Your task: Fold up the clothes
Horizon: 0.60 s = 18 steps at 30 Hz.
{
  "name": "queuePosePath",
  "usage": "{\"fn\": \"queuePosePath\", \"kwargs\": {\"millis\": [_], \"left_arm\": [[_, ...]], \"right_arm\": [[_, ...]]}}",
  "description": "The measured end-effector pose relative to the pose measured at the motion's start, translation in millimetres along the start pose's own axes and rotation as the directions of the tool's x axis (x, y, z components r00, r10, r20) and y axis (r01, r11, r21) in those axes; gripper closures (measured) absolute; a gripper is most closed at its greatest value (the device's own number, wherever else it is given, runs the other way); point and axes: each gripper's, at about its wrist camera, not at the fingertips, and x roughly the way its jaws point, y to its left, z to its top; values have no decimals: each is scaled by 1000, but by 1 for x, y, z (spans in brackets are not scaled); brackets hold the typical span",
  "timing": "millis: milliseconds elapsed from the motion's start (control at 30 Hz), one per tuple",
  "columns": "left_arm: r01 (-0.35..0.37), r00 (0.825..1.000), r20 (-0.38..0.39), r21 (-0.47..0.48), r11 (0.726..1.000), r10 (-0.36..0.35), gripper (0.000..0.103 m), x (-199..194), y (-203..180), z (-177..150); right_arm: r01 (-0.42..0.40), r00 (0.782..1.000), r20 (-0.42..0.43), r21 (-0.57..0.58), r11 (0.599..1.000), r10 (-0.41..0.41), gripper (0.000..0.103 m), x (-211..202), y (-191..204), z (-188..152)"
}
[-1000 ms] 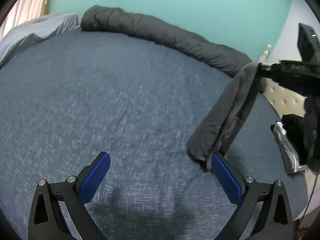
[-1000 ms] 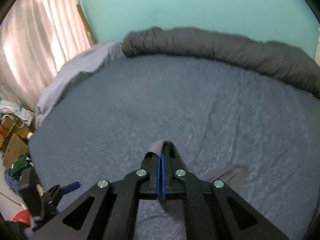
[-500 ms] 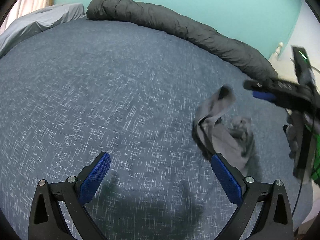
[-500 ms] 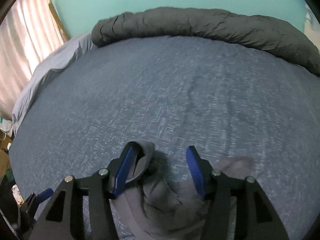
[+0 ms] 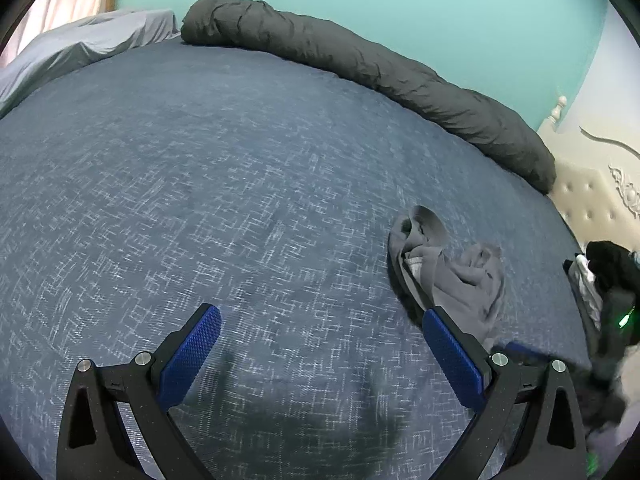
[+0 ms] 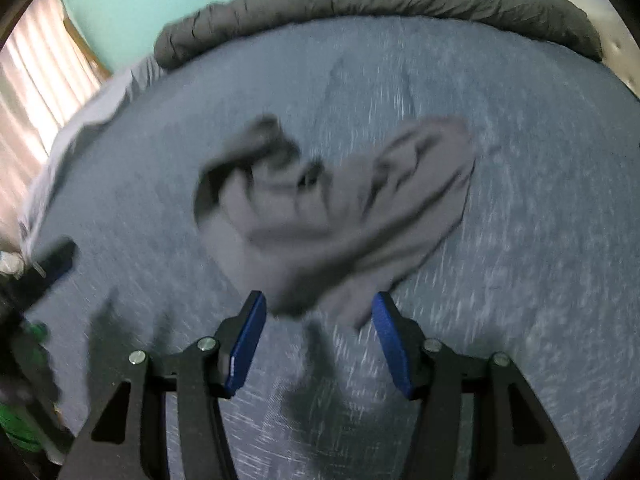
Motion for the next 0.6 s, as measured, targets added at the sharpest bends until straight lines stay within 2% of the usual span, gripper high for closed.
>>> {"fn": "queuePosePath", "kwargs": {"millis": [100,267,300,333,367,433,533,600], "left_arm": [[-9,1000,-1,-8,1000,9,0,-1,6,0],[-4,1000,-15,-18,1000,4,0,2,12,-1],[-3,1000,-16,-15,1000,3,0,3,11,-1],[-4,1000,-16,-13,1000,4,0,3,11,-1],[-4,1000,-16,-11,1000,4,0,3,10,-1],[-3,1000,-16,-10,1000,3,0,4,9,-1],[-6,1000,-21,-5,1000,6,0,6,6,-2],[-8,1000,-24,-2,1000,8,0,7,5,-3]], "right_arm": [[50,999,-21,20,999,-50,47,16,-5,-9],[63,998,13,56,996,-64,48,20,-11,-8],[65,998,18,54,996,-66,51,20,-11,-6],[69,997,23,55,996,-70,61,20,-13,-5],[74,997,26,61,995,-76,74,19,-15,-5],[57,998,33,86,995,-60,92,15,-23,-4],[43,998,49,75,996,-47,98,5,-26,-6],[33,997,72,60,998,-37,99,-5,-27,-6]]}}
